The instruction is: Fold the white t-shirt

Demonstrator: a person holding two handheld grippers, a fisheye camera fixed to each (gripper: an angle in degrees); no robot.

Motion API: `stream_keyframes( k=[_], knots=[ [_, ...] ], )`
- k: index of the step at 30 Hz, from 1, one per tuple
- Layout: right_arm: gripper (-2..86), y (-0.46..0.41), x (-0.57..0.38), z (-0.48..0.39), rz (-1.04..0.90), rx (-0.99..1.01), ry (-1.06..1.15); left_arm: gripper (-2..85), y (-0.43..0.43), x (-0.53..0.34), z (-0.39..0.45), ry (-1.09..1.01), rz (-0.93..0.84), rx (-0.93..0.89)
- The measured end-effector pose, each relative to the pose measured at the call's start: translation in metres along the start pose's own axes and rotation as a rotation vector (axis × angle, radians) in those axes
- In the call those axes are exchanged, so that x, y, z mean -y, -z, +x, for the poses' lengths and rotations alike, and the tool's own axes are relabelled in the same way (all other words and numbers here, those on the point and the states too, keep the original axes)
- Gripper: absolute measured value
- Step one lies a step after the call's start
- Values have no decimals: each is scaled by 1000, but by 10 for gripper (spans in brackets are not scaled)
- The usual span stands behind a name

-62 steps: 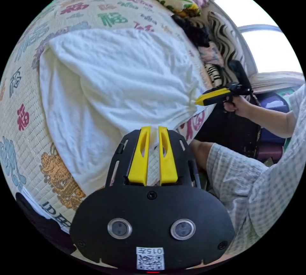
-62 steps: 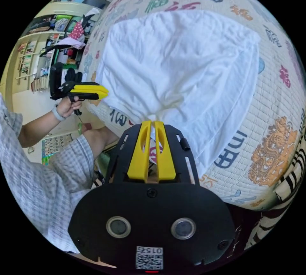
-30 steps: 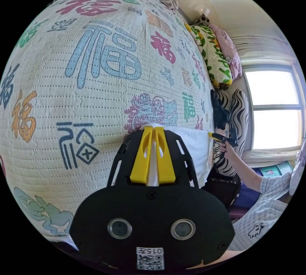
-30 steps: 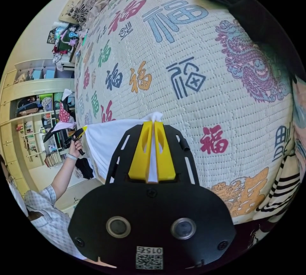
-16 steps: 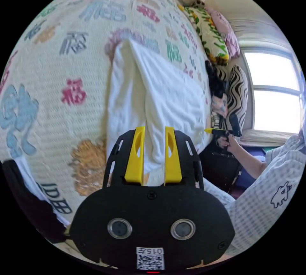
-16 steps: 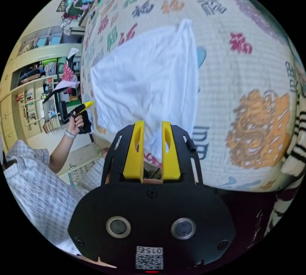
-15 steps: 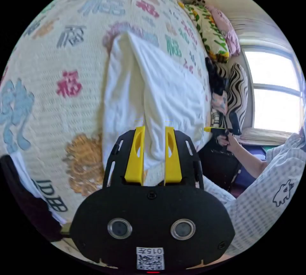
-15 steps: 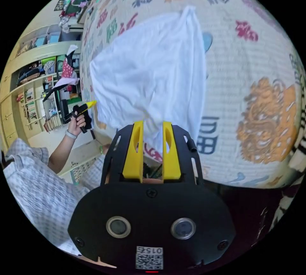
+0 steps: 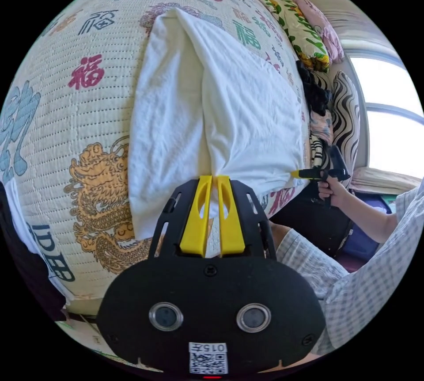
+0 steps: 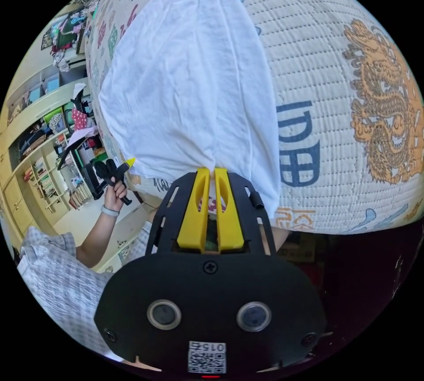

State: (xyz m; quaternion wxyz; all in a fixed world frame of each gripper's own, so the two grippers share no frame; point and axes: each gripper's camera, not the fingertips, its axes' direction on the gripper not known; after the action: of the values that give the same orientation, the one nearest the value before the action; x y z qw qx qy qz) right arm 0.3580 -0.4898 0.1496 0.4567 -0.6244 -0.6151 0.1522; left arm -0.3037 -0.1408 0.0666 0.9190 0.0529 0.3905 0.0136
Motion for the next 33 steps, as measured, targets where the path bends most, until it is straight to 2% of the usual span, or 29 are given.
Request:
stream_keyframes(
  k=[4, 7, 12, 21, 27, 33],
  knots=[
    [52, -15, 6, -11, -67, -11, 9, 66, 13, -26, 3, 28, 41, -7],
    [60, -15, 4, -24, -105, -167, 38, 77, 40, -60, 2, 54, 114, 74],
    [64, -8, 26, -94, -25, -285, 225, 83, 60, -105, -19, 156, 182, 196],
    [89, -104, 124, -314, 15, -399, 733, 86, 36, -129, -41, 276, 292, 40],
    [115, -193, 181, -420, -63, -592, 844, 71, 26, -154, -51, 334, 359, -29],
    [86, -265, 196, -454, -265, -846, 880, 23, 5, -165, -57, 309, 337, -122]
  ],
)
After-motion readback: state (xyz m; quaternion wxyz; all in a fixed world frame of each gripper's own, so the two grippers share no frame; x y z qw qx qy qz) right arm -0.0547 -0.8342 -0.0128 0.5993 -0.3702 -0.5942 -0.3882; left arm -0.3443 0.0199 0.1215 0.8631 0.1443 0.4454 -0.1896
